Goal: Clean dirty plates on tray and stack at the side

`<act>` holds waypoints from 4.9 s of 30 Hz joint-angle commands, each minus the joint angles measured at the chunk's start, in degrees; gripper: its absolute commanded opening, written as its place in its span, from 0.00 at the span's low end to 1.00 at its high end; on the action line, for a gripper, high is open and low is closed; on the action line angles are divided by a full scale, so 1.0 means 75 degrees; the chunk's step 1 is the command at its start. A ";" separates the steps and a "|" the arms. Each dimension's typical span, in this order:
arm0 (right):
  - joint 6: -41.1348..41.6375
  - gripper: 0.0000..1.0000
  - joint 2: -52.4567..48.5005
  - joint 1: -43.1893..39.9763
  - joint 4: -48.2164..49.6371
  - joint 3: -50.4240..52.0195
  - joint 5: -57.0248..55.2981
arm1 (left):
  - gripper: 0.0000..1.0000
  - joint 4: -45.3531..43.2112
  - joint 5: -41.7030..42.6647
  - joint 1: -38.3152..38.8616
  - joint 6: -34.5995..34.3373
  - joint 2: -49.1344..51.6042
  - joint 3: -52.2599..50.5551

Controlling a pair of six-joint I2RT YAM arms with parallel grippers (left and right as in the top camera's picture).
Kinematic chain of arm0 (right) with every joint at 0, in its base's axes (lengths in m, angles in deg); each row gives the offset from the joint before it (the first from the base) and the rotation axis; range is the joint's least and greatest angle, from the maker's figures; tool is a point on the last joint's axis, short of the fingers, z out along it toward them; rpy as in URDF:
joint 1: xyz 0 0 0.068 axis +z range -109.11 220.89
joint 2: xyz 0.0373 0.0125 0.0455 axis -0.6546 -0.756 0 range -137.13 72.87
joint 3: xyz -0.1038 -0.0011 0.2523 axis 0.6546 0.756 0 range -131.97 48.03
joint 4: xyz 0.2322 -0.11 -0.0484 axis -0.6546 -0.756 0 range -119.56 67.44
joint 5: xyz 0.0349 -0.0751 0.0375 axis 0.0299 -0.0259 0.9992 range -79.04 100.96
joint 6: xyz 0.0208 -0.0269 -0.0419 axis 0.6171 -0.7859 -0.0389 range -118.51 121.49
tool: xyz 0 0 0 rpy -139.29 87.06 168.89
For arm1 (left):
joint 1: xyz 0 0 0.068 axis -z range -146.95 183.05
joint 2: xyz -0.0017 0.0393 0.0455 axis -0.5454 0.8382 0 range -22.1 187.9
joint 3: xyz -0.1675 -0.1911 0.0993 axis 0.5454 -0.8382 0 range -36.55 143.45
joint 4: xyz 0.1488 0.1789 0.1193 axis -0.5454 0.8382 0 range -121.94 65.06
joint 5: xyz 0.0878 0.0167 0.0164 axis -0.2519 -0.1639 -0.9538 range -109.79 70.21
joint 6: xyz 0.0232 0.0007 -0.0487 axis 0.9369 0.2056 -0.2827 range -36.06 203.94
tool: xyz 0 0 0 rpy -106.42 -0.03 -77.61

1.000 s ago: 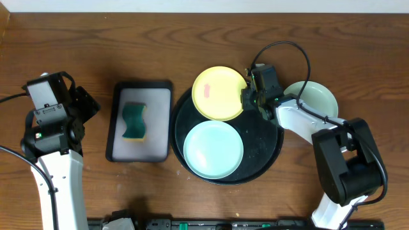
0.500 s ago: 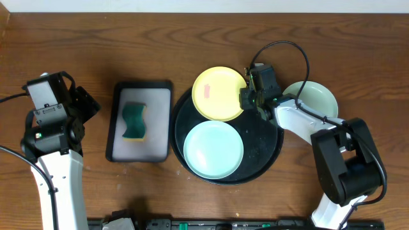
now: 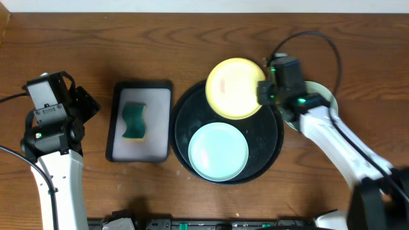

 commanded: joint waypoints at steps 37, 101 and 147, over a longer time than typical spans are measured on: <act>-0.0178 0.01 0.0796 -0.1201 0.0026 0.1655 0.0131 | 0.80 0.0026 -0.0047 -0.0041 -0.0041 0.0006 0.0128; 0.0627 0.01 0.0793 -0.1192 0.0221 0.1696 0.0216 | 0.08 0.1005 0.3471 0.2696 0.0050 0.0764 -0.0122; 0.0624 0.01 0.0329 -0.0941 0.0536 0.1696 0.0216 | 0.55 0.1734 0.0146 0.2894 0.0087 0.3334 0.0697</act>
